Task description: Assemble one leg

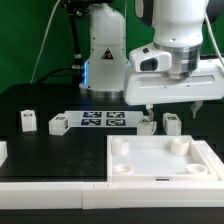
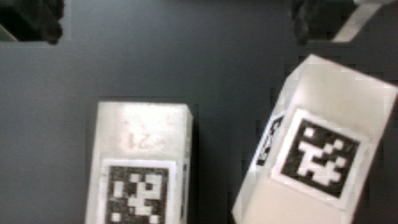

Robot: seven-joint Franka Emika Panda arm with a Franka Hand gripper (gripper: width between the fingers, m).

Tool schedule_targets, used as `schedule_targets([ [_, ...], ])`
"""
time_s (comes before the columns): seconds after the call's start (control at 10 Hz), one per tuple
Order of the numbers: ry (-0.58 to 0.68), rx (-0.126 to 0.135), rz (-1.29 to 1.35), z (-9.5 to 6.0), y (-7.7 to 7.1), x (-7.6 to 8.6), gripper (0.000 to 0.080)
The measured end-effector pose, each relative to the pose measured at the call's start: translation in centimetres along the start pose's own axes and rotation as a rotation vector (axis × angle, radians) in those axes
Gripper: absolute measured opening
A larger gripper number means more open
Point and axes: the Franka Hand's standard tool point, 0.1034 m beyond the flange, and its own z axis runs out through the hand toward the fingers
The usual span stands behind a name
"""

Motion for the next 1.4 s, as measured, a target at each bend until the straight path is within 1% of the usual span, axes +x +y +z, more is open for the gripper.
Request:
schedule_targets([
  [0.1, -0.100, -0.003, 0.004, 0.2, -0.3, -0.3, 0.0648],
  [0.2, -0.162, -0.003, 0.010, 0.3, -0.5, -0.4, 0.0648],
  [0.3, -0.278, -0.008, 0.009, 0.4, -0.6, -1.2, 0.0648],
  [0.4, -0.379, -0.009, 0.007, 0.5, -0.8, -1.4, 0.0648],
  [0.5, -0.435, -0.010, 0.005, 0.8, -1.0, -1.3, 0.0648],
  [0.6, -0.553, -0.015, 0.002, 0.9, -1.0, -2.2, 0.0648],
  [0.8, -0.752, -0.018, -0.006, 1.6, -1.2, -2.4, 0.0648],
  [0.9, -0.736, -0.016, -0.008, 2.1, -1.4, -1.7, 0.0648],
  [1.1, -0.748, -0.023, -0.014, 2.7, -1.6, -2.3, 0.0648],
  [1.4, -0.744, -0.028, -0.020, 3.4, -1.9, -2.6, 0.0648],
])
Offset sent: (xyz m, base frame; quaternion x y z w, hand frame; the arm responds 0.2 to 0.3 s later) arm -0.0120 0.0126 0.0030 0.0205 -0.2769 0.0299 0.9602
